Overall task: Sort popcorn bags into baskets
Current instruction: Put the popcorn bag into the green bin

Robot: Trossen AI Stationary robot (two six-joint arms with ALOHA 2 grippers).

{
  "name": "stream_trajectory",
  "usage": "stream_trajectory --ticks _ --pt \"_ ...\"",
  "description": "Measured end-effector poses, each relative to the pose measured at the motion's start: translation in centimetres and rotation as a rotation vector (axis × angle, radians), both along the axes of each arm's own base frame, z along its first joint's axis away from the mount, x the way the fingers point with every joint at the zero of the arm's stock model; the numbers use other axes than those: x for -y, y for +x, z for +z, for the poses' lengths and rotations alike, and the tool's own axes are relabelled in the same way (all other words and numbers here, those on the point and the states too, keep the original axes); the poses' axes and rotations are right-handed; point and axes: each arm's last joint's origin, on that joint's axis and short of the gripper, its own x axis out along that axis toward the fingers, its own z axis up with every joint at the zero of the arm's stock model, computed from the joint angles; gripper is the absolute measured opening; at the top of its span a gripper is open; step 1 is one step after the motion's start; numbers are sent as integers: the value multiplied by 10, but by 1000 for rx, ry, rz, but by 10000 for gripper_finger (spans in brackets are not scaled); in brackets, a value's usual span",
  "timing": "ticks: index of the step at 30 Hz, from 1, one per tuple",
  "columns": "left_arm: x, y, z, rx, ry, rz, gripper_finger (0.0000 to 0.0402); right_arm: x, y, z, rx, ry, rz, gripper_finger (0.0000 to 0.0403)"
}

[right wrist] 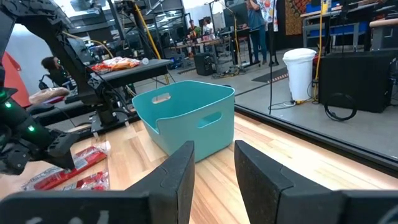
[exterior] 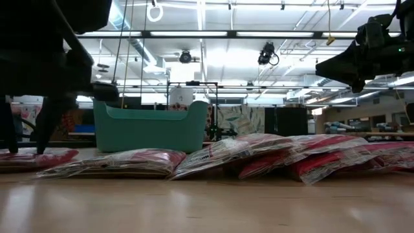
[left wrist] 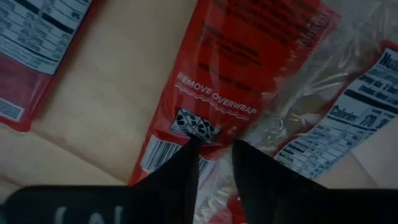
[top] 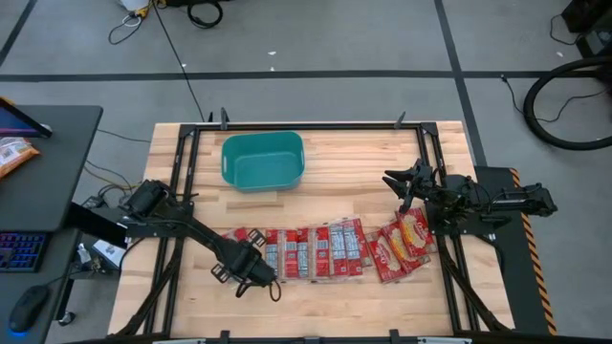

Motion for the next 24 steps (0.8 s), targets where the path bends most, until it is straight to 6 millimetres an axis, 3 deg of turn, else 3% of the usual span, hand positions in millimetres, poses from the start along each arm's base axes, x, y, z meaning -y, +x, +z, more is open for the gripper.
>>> stream_trajectory --ticks 6,12,24 --pt "-2 -1 -1 -19 9 17 12 0 0 0 0 0 0 119" --pt "-3 0 6 -22 33 69 6 0 0 0 0 0 0 119" --pt "-33 5 65 120 25 301 2 0 0 0 0 0 0 119"
